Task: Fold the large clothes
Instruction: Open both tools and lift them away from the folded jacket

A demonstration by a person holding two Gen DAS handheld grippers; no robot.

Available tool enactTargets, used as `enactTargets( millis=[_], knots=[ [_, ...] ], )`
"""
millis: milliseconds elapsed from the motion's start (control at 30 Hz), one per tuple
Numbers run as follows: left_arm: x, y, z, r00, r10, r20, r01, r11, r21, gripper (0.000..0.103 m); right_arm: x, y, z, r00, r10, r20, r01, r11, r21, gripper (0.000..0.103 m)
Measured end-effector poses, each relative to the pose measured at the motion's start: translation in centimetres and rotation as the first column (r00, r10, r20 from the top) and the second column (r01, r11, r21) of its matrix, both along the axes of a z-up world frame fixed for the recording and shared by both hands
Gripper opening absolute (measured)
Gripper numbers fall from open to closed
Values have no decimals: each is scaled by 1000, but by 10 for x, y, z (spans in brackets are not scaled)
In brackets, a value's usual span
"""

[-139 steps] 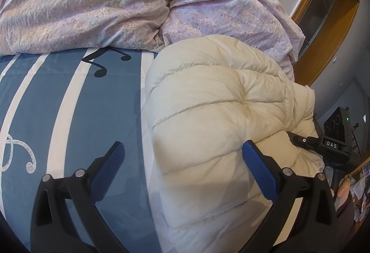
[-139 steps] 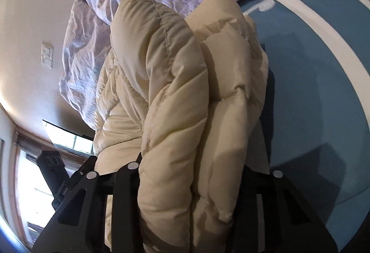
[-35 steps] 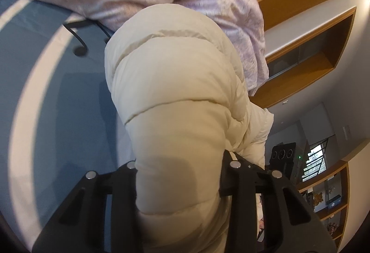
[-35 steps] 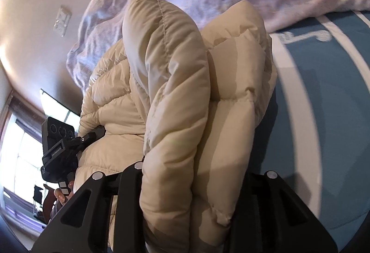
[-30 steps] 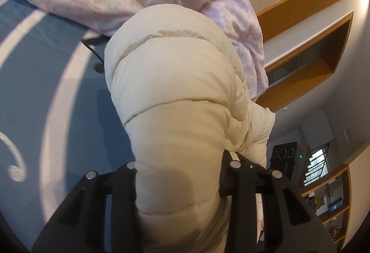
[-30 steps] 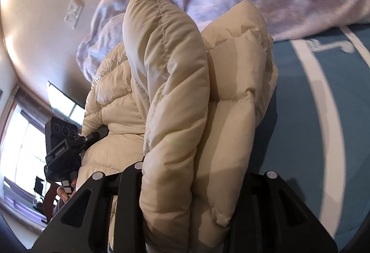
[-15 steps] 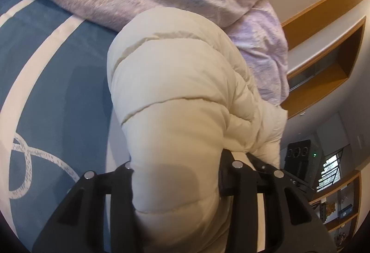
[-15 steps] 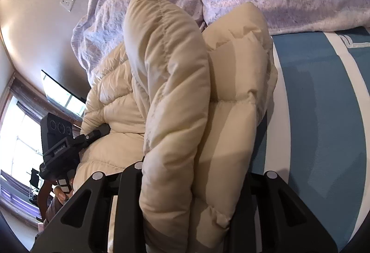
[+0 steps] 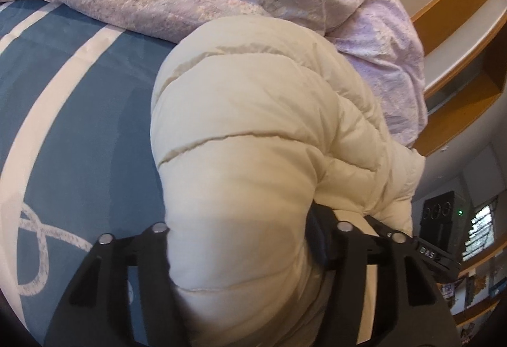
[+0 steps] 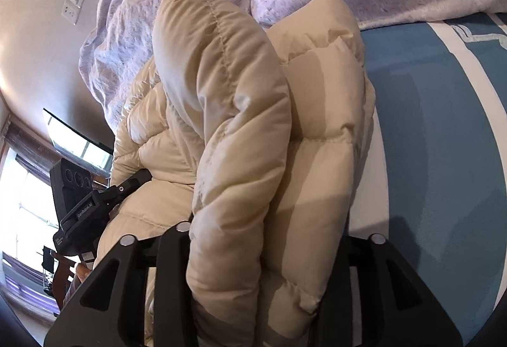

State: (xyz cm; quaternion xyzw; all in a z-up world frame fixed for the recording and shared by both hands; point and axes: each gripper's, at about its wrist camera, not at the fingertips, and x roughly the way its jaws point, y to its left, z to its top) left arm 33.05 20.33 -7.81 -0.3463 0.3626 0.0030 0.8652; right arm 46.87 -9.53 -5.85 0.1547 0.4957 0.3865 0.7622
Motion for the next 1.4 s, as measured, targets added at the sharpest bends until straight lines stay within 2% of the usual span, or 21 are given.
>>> enactTargets(
  millis=[33,100,233,300,367,433,533,633,733,1000,1100,1167,1267,1333,1400],
  knots=[
    [-1,-1,2,1000,7,-7,-7,1000,12,70,-1,-4,1,1000,-21,3,21,1000,-5,50],
    [-7,-4,9,999,34,-14,-33,998,59,76,-5,-13,6,998,-59,29,60,998,-18,63],
    [-25,-3,28,996,86,-3,-85,988,132,86,-15,-33,28,985,-136,105,141,989,-43,67],
    [-36,-2,39,994,109,11,-109,980,167,89,-24,-43,45,969,-179,173,191,980,-54,67],
    [-46,-5,54,990,136,27,-138,958,252,90,-34,-43,65,946,-202,252,224,973,-60,67],
    [-52,-13,64,989,145,35,-148,931,332,91,-44,-36,81,937,-172,303,198,979,-55,67],
    [-55,-29,72,990,141,29,-139,889,436,92,-51,-22,89,930,-121,346,152,986,-65,66],
    [-55,-51,74,992,126,18,-115,833,541,93,-59,5,90,922,-57,383,103,990,-99,65],
    [-51,-69,73,995,103,3,-84,796,599,94,-62,20,80,919,-20,395,86,985,-150,65],
    [-42,-89,61,998,68,-14,-42,750,660,95,-47,23,49,917,-49,395,149,962,-228,62],
    [-39,-90,56,998,67,-16,-40,747,663,96,-41,23,42,917,-55,396,169,951,-259,62],
    [-35,-87,51,997,69,-21,-39,758,651,96,-36,23,37,922,-58,383,173,947,-271,62],
    [-31,-82,43,997,74,-32,-37,776,629,97,-32,23,30,926,-57,374,173,943,-284,62],
    [-32,-78,42,996,76,-37,-39,805,592,96,-37,18,36,927,-62,371,168,950,-262,62],
    [-40,-76,47,997,75,-29,-44,818,574,96,-44,11,43,930,-64,362,158,959,-236,65]
  ],
)
